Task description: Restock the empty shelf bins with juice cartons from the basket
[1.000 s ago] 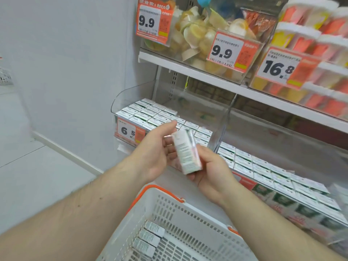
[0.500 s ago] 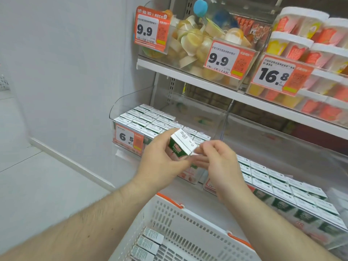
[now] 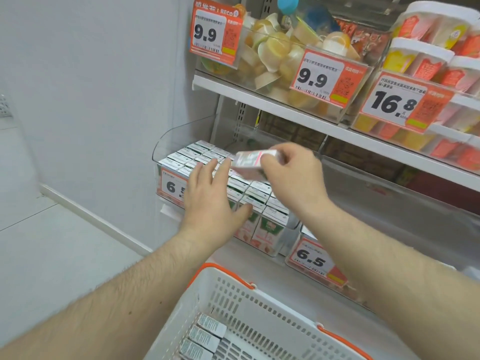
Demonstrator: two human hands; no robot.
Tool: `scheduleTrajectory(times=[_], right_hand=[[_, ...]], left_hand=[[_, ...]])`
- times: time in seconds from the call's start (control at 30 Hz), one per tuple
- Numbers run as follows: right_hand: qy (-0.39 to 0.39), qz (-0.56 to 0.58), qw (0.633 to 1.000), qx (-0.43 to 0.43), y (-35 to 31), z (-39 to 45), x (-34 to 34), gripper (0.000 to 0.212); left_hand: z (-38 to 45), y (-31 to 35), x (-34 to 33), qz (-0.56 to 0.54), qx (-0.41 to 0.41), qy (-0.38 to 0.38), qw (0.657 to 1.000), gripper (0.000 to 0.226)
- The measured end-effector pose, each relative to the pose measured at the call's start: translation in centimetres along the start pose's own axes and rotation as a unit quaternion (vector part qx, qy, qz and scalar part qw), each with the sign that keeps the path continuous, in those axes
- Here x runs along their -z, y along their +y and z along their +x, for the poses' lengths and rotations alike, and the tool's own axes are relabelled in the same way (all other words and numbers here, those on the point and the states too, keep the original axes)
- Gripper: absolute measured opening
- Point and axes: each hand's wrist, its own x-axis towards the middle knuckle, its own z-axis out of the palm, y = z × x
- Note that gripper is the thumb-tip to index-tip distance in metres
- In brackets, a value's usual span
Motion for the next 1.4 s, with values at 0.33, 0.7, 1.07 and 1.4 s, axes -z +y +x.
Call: scheduleTrajectory(times=[0.33,0.7,1.07,1.4], right_hand=[[-0.088,-0.189,0.964,-0.168,4.1,12.3,-5.6,0.016],[-0.234,-0.092,0.935,-0.249,6.6,15.3,-9.3,0.025],[-0.235,-0.139,0.942,-0.195,8.0,15.7,-9.4,0.014],[-0.065,-0.294,0.954,-0.014,5.1,10.1,-6.0,0.018]], left_hand=[[0.9,-1.7,-2.2,0.062,-0.038,-0.025,0.997,0.029],[0.9,-2.3,-2.8,0.023,-0.045,0.008,0.999,0.024],[1.1,-2.2,-2.9,0.033,-0.033,-0.008,0.999,0.026],[0.3,-1.4,-1.4,0.057,-0.112,0.048,0.991,0.017]])
